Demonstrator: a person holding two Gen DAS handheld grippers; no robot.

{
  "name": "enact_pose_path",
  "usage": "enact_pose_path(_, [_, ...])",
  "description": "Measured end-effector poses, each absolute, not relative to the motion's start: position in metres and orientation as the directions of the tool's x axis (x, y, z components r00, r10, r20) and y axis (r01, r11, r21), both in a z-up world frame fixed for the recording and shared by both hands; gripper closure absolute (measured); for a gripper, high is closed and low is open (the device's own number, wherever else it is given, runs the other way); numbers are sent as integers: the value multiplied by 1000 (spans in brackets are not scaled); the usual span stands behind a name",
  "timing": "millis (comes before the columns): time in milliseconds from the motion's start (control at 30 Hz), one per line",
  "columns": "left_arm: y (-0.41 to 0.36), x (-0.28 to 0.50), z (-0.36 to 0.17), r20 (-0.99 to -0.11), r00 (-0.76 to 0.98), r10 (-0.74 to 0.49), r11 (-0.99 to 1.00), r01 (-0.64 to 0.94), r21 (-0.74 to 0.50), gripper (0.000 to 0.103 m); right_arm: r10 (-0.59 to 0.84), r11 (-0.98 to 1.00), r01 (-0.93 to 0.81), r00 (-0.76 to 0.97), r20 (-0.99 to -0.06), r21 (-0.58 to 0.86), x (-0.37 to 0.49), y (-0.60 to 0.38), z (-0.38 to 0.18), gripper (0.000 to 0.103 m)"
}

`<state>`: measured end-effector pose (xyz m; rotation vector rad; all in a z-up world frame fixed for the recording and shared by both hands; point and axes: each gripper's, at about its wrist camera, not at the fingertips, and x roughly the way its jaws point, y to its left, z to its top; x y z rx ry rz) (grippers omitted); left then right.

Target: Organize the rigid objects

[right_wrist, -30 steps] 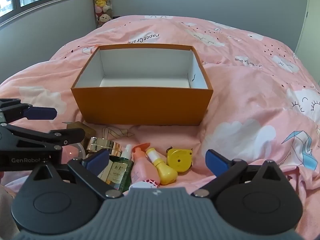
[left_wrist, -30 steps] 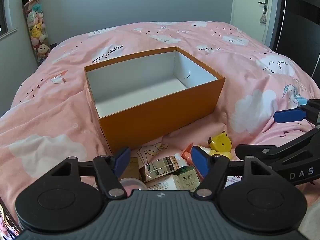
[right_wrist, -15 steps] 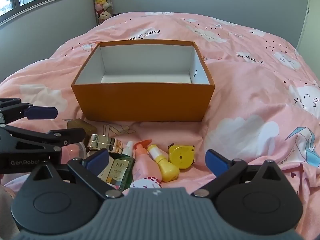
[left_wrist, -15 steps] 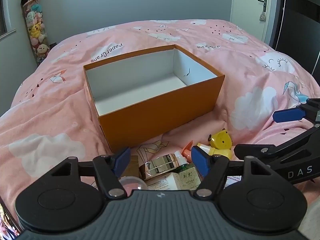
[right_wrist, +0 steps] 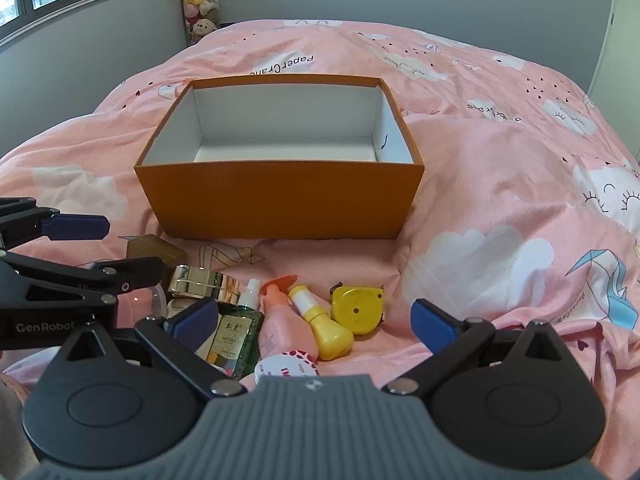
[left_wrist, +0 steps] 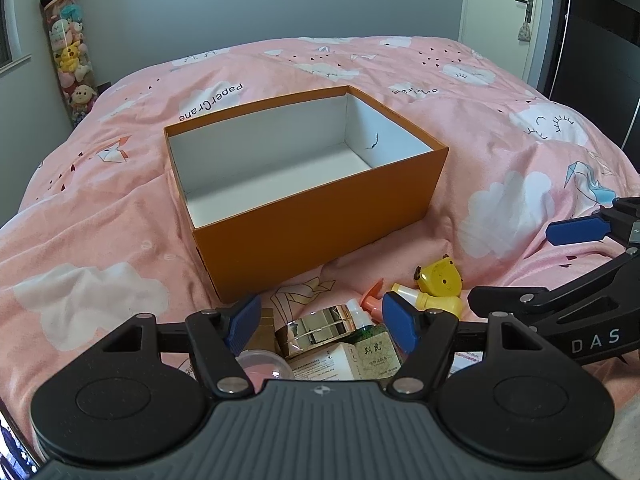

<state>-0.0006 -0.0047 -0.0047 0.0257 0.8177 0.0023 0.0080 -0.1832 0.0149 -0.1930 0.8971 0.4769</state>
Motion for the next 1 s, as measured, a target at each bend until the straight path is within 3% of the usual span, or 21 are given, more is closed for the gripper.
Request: enact_pose_path(1000, [-6,0,-6,-735,678,6,1000,14,21,22,311,883,-468,517,-798,40,10,-184,14,2])
